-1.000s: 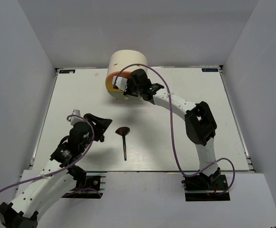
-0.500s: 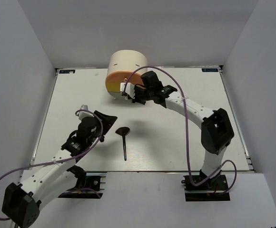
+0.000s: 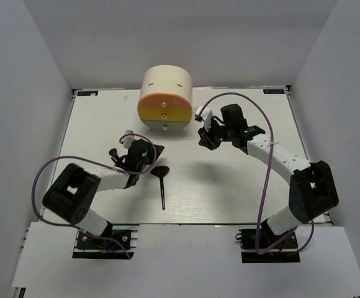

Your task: Organize the makeup

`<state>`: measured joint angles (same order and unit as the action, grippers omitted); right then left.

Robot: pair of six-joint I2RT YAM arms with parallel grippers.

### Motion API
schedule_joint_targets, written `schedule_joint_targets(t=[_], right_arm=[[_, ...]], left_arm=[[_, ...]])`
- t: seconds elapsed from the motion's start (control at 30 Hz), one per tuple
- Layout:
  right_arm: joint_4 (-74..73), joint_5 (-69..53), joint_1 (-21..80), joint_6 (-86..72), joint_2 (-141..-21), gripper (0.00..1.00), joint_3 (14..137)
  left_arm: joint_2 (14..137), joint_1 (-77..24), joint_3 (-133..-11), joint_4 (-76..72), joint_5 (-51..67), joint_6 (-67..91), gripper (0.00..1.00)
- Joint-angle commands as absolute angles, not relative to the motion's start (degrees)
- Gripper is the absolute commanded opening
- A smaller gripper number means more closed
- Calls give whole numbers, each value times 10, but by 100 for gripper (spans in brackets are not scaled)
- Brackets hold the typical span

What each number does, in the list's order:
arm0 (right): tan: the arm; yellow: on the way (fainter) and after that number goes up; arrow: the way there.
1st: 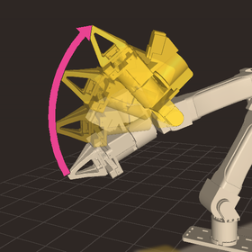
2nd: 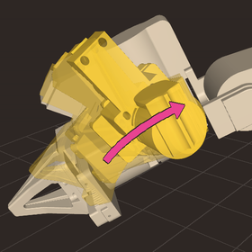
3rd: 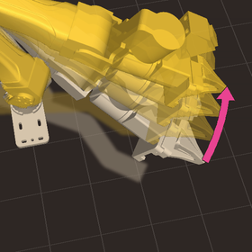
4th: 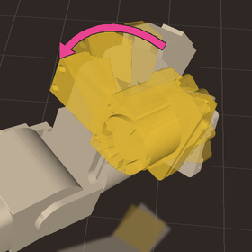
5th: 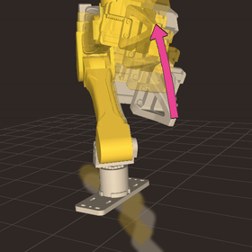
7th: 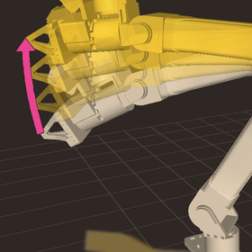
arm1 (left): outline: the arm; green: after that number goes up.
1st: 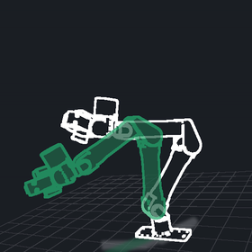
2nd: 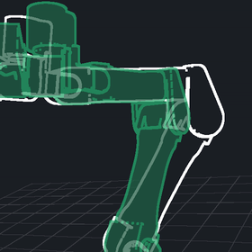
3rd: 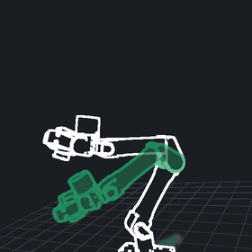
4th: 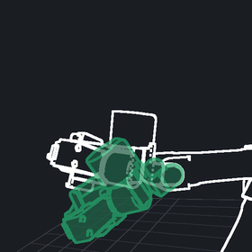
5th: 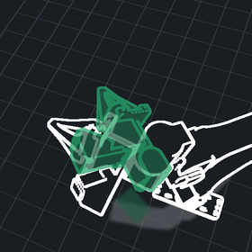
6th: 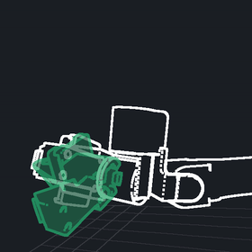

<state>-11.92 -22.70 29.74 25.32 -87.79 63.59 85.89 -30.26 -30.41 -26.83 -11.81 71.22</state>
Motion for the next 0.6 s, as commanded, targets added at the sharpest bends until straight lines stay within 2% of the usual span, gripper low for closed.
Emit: schedule_joint_targets(t=[0.0, 0.07, 0.13, 0.23, 0.57], right_arm=[[-97, -253, 272, 210, -838, 38, 625], [-98, -261, 258, 205, -828, 40, 617], [-98, -267, 243, 199, -825, 41, 610], [-97, -273, 228, 196, -821, 42, 602], [-96, -272, 203, 209, -817, 43, 590]], left_arm=[[913, -289, -323, -400, -120, 751, 28], [938, -284, -336, -429, -121, 758, 33], [969, -277, -361, -433, -124, 759, 42], [1006, -272, -383, -439, -126, 758, 49], [1090, -261, -451, -495, -122, 758, 48]])
